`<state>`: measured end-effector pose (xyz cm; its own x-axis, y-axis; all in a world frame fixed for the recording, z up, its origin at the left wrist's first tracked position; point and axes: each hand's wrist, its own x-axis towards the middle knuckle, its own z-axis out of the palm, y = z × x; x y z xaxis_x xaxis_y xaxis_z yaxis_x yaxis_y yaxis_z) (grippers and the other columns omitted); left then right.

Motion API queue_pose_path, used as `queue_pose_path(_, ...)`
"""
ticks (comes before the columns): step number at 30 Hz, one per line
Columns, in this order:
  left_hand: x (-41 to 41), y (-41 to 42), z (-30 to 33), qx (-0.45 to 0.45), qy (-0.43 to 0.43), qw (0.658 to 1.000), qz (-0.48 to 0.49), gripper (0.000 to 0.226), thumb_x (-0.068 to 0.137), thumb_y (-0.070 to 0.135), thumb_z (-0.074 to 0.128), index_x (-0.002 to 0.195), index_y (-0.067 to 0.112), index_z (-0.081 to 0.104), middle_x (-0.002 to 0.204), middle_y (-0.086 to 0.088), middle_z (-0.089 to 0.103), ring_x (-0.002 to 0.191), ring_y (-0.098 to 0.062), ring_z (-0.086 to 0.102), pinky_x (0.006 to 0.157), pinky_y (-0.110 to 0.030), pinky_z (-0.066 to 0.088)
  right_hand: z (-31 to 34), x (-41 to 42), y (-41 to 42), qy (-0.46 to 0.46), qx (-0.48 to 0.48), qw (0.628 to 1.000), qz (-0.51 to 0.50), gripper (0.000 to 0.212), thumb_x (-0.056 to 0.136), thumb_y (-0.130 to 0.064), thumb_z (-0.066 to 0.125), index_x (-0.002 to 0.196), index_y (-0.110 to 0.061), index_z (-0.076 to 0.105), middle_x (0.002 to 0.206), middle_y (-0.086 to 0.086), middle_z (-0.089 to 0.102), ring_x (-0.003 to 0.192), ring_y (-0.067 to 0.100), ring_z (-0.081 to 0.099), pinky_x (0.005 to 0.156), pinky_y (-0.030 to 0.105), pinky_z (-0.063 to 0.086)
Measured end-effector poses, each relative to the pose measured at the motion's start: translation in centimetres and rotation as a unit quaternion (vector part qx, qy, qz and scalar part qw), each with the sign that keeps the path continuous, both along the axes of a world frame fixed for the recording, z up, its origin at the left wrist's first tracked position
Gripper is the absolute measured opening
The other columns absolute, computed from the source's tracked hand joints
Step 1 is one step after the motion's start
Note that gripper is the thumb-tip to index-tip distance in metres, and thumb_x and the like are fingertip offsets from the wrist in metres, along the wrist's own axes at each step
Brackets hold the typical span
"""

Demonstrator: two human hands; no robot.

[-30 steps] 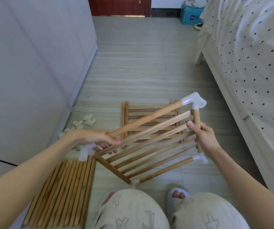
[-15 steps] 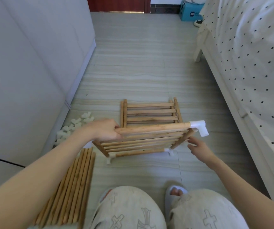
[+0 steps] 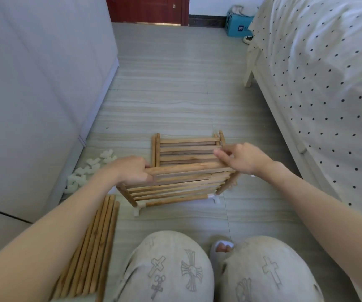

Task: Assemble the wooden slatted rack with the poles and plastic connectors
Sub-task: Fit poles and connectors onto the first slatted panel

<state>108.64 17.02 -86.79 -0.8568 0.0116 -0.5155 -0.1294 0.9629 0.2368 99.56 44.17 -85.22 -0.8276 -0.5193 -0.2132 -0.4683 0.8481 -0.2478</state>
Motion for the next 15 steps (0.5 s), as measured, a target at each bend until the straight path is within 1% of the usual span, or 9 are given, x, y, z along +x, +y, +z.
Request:
queue_pose_path(1, 0.1, -0.1, -0.1, 0.001, 0.005, 1.000, -0.002, 0.025, 0.084, 0.049, 0.057, 0.082, 0.025, 0.060, 0.079, -0.001, 0.062, 0.071, -0.016, 0.054, 0.057, -0.028, 0.036, -0.1, -0.1, -0.5, -0.048, 0.048, 0.998, 0.010, 0.051, 0.095, -0.058, 0.023, 0.096, -0.027, 0.064, 0.095, 0.011, 0.062, 0.104, 0.030, 0.056, 0.080, 0.034, 0.040)
queue_pose_path(3, 0.2, -0.6, -0.2, 0.026, 0.012, 1.000, 0.000, 0.031, 0.079, 0.053, 0.060, 0.090, 0.024, 0.065, 0.082, -0.003, 0.065, 0.075, -0.018, 0.057, 0.062, -0.030, 0.040, -0.4, -0.5, -0.9, -0.105, 0.088, 0.991, 0.005, 0.068, 0.091, -0.066, 0.013, 0.108, -0.025, 0.065, 0.102, 0.010, 0.060, 0.114, 0.030, 0.052, 0.089, 0.037, 0.037)
queue_pose_path(6, 0.2, -1.3, -0.2, 0.085, 0.006, 0.996, 0.005, 0.025, 0.079, 0.048, 0.066, 0.094, 0.028, 0.065, 0.084, 0.000, 0.065, 0.079, -0.019, 0.058, 0.069, -0.034, 0.044, -0.7, -1.2, -1.3, -0.146, 0.103, 0.984, -0.008, 0.069, 0.087, -0.070, 0.007, 0.082, -0.025, 0.059, 0.108, 0.010, 0.057, 0.121, 0.031, 0.047, 0.099, 0.038, 0.033)
queue_pose_path(7, 0.1, -1.5, -0.2, 0.084, 0.003, 0.996, 0.003, 0.025, 0.080, 0.049, 0.066, 0.094, 0.028, 0.064, 0.086, 0.000, 0.065, 0.080, -0.019, 0.058, 0.070, -0.034, 0.044, -0.8, -1.4, -1.4, -0.162, 0.107, 0.981, -0.015, 0.072, 0.085, -0.071, 0.006, 0.091, -0.024, 0.060, 0.119, 0.012, 0.057, 0.124, 0.031, 0.045, 0.102, 0.038, 0.032)
queue_pose_path(9, -0.1, -1.6, -0.2, 0.061, -0.013, 0.998, 0.003, 0.028, 0.081, 0.053, 0.063, 0.093, 0.028, 0.061, 0.088, 0.001, 0.064, 0.082, -0.018, 0.057, 0.073, -0.033, 0.044, -0.9, -2.0, -1.6, -0.183, 0.118, 0.975, -0.032, 0.090, 0.082, -0.075, 0.005, 0.126, -0.016, 0.057, 0.140, 0.011, 0.047, 0.131, 0.029, 0.039, 0.108, 0.038, 0.028)
queue_pose_path(10, -0.2, -1.6, -0.3, 0.048, -0.029, 0.998, 0.008, 0.031, 0.081, 0.056, 0.061, 0.094, 0.027, 0.059, 0.091, 0.002, 0.063, 0.084, -0.016, 0.056, 0.075, -0.033, 0.044, -1.0, -2.2, -1.8, -0.183, 0.123, 0.975, -0.037, 0.094, 0.081, -0.076, 0.004, 0.131, -0.014, 0.053, 0.142, 0.010, 0.046, 0.133, 0.028, 0.038, 0.109, 0.039, 0.027)
queue_pose_path(12, -0.6, -1.7, -0.3, 0.046, -0.051, 0.997, 0.022, 0.036, 0.081, 0.055, 0.061, 0.099, 0.025, 0.058, 0.097, 0.002, 0.061, 0.089, -0.016, 0.054, 0.078, -0.032, 0.043, -1.3, -2.3, -1.9, -0.158, 0.126, 0.979, -0.026, 0.091, 0.081, -0.076, 0.003, 0.117, -0.015, 0.061, 0.126, 0.010, 0.056, 0.125, 0.029, 0.045, 0.103, 0.039, 0.032)
queue_pose_path(13, -0.8, -1.7, -0.3, 0.057, -0.047, 0.997, 0.030, 0.037, 0.079, 0.053, 0.063, 0.103, 0.024, 0.059, 0.099, 0.002, 0.061, 0.091, -0.016, 0.054, 0.078, -0.031, 0.043, -1.4, -2.4, -2.0, -0.138, 0.122, 0.983, -0.018, 0.089, 0.081, -0.075, 0.002, 0.101, -0.014, 0.064, 0.110, 0.008, 0.060, 0.116, 0.029, 0.051, 0.097, 0.039, 0.035)
queue_pose_path(15, -1.2, -1.8, -0.2, 0.075, -0.019, 0.996, 0.040, 0.041, 0.075, 0.047, 0.069, 0.107, 0.022, 0.061, 0.100, 0.002, 0.061, 0.091, -0.016, 0.054, 0.075, -0.030, 0.044, -1.6, -2.7, -2.1, -0.110, 0.115, 0.987, -0.010, 0.088, 0.081, -0.074, 0.002, 0.084, -0.010, 0.062, 0.090, 0.004, 0.060, 0.097, 0.027, 0.055, 0.087, 0.038, 0.037)
